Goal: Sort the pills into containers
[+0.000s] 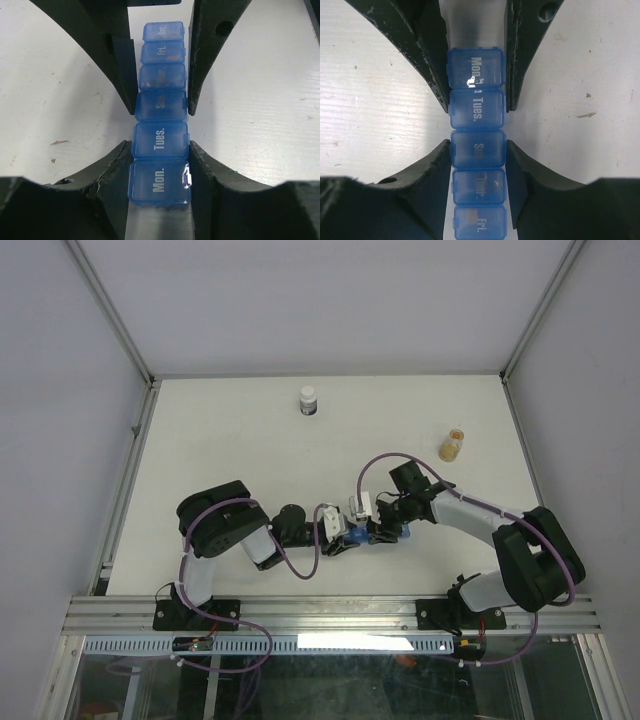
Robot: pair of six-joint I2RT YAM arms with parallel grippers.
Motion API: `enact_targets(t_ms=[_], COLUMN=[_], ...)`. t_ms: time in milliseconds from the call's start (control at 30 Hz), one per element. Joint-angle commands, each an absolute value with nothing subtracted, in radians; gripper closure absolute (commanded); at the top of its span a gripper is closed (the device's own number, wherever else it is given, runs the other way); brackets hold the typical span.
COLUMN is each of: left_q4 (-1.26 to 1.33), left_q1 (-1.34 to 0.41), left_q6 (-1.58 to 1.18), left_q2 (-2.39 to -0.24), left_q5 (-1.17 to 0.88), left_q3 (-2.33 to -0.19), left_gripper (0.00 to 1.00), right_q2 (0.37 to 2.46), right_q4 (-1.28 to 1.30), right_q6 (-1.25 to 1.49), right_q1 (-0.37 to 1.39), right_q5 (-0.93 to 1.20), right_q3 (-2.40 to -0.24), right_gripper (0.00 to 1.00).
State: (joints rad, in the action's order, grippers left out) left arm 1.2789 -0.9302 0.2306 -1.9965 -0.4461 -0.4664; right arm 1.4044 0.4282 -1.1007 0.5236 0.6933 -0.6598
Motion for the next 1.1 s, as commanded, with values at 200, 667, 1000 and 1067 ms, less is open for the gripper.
enact_targets(t_ms=[200, 667, 1000, 1067], left_q4=[1.263, 1.236, 1.226, 1.226], left_q1=[-0.937, -0.936, -0.938, -0.937], left_q6=[0.265, 0.262, 0.264, 0.263], left_q2=[-1.995, -1.995, -1.99, -1.988], left_q5=[-0.477, -0.497, -0.5, -0.501], left_q3=[-0.487, -0.501, -0.501, -0.5], left_gripper=[0.64, 0.64, 0.64, 0.64], right_q2=[1.41, 1.345, 1.298, 1.296], right_q4=[0.478, 0.385, 0.322, 0.315], right_q6=[-1.051, -0.931, -0.85, -0.84], right_q1=[0.481, 0.437, 0.406, 0.404], right_q5=[0.805, 0.751, 0.715, 0.707], right_q3=[-0.732, -0.718, -0.709, -0.709], right_gripper=[0.59, 0.36, 0.4, 0.4])
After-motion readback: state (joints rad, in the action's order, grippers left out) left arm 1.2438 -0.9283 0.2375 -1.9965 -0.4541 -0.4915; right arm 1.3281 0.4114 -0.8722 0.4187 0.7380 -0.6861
